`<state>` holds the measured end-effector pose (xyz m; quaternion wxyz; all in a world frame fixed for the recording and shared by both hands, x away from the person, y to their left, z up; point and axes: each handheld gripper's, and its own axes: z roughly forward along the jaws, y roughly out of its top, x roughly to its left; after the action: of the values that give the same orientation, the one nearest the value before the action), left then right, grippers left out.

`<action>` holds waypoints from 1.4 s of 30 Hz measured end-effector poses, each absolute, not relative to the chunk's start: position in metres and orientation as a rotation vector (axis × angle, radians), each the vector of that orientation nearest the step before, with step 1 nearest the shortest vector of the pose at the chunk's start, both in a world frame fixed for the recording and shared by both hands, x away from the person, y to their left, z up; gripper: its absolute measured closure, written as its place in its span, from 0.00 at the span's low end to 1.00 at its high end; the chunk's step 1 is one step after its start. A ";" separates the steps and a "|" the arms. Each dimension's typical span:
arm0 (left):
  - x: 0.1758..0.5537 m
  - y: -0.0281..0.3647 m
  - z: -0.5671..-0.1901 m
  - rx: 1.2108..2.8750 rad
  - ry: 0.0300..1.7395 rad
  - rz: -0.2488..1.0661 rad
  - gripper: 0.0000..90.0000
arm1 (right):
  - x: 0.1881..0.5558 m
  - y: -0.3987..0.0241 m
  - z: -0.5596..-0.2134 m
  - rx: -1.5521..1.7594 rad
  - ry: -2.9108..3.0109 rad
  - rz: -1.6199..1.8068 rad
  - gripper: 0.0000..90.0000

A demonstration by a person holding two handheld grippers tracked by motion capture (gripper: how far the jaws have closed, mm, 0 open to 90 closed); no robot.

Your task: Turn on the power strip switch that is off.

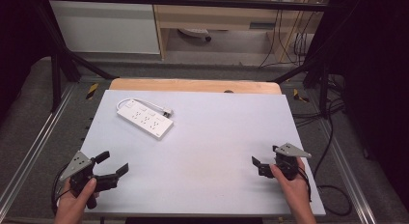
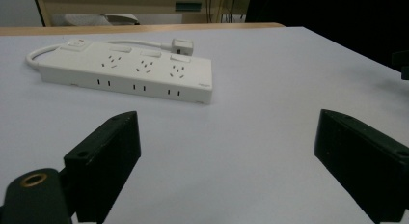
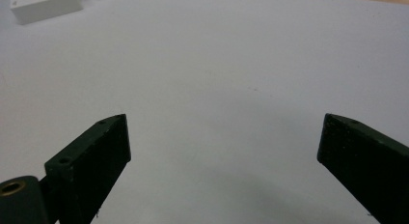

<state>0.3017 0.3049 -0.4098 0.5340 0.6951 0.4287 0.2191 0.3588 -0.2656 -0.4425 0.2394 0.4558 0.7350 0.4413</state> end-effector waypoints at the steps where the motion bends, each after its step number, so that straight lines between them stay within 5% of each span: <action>1: 0.302 0.305 -0.409 1.655 1.023 0.524 0.10 | 0.358 -0.266 -0.442 1.246 2.010 1.211 0.06; 19: 0.300 0.299 -0.405 1.632 0.994 0.535 0.09 | 0.357 -0.263 -0.441 1.217 2.002 1.217 0.05; 42: 0.344 0.272 -0.393 1.717 1.056 0.457 0.13 | 0.358 -0.259 -0.442 1.204 1.953 1.160 0.05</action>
<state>0.3442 0.2720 -0.3931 0.5118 0.7138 0.4387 0.1898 0.3582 -0.2588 -0.4424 0.2817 0.4493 0.7290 0.4329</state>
